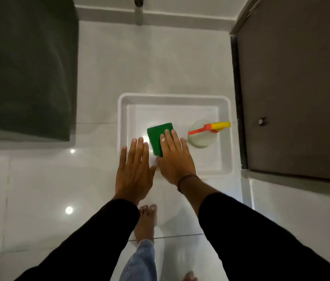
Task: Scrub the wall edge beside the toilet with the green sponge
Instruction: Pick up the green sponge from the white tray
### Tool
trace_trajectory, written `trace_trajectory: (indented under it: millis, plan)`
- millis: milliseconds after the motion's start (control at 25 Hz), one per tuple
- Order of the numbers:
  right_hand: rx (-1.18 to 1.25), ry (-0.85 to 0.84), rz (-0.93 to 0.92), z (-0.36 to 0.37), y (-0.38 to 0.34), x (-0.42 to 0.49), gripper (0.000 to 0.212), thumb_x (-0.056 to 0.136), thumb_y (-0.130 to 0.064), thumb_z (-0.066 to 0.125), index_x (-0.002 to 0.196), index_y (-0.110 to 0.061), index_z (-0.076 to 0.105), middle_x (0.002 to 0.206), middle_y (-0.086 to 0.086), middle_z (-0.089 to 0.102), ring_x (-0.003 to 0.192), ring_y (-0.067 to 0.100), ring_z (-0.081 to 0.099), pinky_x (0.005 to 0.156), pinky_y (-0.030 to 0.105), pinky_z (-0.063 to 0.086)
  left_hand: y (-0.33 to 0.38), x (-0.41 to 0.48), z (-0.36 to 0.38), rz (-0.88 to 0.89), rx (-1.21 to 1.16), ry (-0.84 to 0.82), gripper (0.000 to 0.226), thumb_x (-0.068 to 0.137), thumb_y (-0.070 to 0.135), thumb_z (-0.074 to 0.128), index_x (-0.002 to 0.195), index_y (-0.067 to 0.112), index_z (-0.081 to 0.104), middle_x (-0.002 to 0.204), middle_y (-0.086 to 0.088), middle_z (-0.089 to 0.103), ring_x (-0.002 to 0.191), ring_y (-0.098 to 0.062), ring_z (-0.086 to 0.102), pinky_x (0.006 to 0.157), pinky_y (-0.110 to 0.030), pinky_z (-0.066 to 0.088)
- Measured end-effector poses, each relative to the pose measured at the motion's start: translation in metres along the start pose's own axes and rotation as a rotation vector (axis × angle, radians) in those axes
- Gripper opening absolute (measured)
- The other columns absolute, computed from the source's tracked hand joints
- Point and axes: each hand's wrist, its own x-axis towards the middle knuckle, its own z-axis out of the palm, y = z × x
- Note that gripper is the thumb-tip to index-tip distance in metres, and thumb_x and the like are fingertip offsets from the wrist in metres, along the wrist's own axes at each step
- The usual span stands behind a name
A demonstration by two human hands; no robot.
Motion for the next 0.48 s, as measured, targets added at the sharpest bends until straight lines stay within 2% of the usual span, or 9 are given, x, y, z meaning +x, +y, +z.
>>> trace_trajectory:
  millis: [120,280,480]
  plan:
    - [0.011,0.019,-0.014,0.016,0.002,0.037,0.082,0.100,-0.046,0.050,0.162,-0.004,0.017,0.173,0.018,0.012,0.160,0.035,0.006,0.129,0.053,0.017,-0.010,0.024,0.020,-0.024,0.008,-0.019,0.076,0.116,0.049,0.022,0.174,0.002,0.007,0.184,-0.021,0.002,0.171,-0.038,-0.002,0.139,-0.059,0.009]
    - [-0.026,-0.006,-0.064,0.035,0.005,0.046,0.090,0.097,-0.050,0.049,0.163,-0.003,0.009,0.173,0.019,0.006,0.160,0.036,0.002,0.130,0.052,0.012,-0.011,0.033,0.034,-0.011,0.024,-0.034,0.072,0.116,0.044,0.021,0.174,0.003,0.004,0.184,-0.020,-0.001,0.171,-0.037,-0.003,0.139,-0.057,0.006]
    - [-0.105,0.027,-0.061,0.047,0.008,0.054,0.070,0.107,-0.027,0.040,0.162,0.000,0.007,0.171,0.023,0.010,0.159,0.040,0.010,0.128,0.050,0.012,-0.014,0.034,0.037,-0.031,0.026,-0.055,0.077,0.110,0.038,0.026,0.174,0.002,0.000,0.184,-0.021,-0.006,0.171,-0.037,-0.006,0.140,-0.056,0.004]
